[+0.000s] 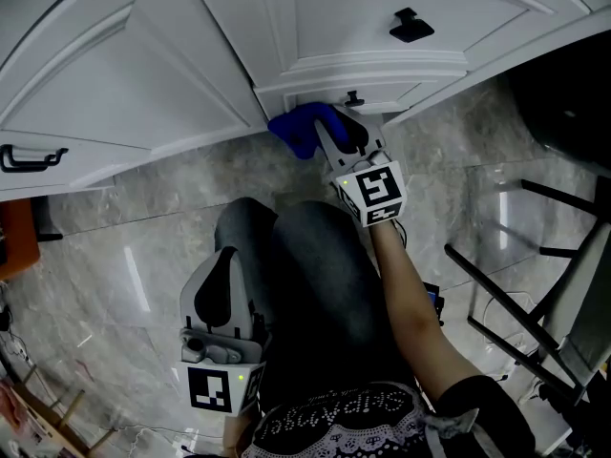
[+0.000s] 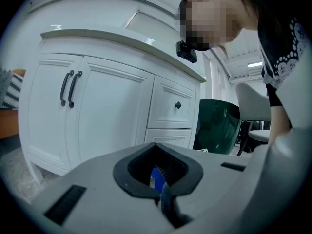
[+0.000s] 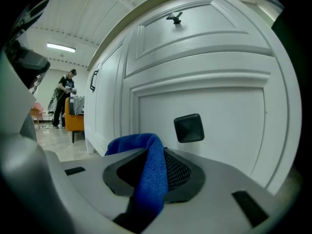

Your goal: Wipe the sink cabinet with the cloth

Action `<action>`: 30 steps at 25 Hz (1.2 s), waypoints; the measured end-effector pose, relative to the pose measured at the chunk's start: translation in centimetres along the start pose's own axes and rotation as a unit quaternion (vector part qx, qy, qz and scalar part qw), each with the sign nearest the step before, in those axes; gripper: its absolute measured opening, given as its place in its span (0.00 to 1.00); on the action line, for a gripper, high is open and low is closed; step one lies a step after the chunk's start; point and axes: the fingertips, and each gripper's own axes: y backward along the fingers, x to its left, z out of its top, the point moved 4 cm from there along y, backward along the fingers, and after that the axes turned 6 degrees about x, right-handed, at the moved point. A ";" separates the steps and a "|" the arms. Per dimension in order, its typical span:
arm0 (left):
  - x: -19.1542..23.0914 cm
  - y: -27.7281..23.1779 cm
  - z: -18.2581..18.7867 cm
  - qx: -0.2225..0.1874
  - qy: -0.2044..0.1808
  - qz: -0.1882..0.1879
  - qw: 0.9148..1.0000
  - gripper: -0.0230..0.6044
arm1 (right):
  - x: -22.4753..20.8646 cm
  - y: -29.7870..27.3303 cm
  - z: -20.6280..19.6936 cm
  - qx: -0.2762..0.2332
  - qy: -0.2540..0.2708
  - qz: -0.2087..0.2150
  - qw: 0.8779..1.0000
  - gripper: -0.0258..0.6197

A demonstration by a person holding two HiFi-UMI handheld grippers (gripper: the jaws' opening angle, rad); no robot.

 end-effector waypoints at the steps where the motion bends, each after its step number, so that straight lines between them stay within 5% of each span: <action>1: 0.0 0.0 0.1 -0.001 -0.001 -0.001 1.000 0.04 | -0.2 0.1 -0.1 0.001 -0.004 -0.002 1.000 0.20; 30: -0.5 -0.3 0.5 -0.006 -0.015 -0.007 1.000 0.04 | -11.3 7.2 -2.0 0.003 -0.061 -0.176 0.982 0.20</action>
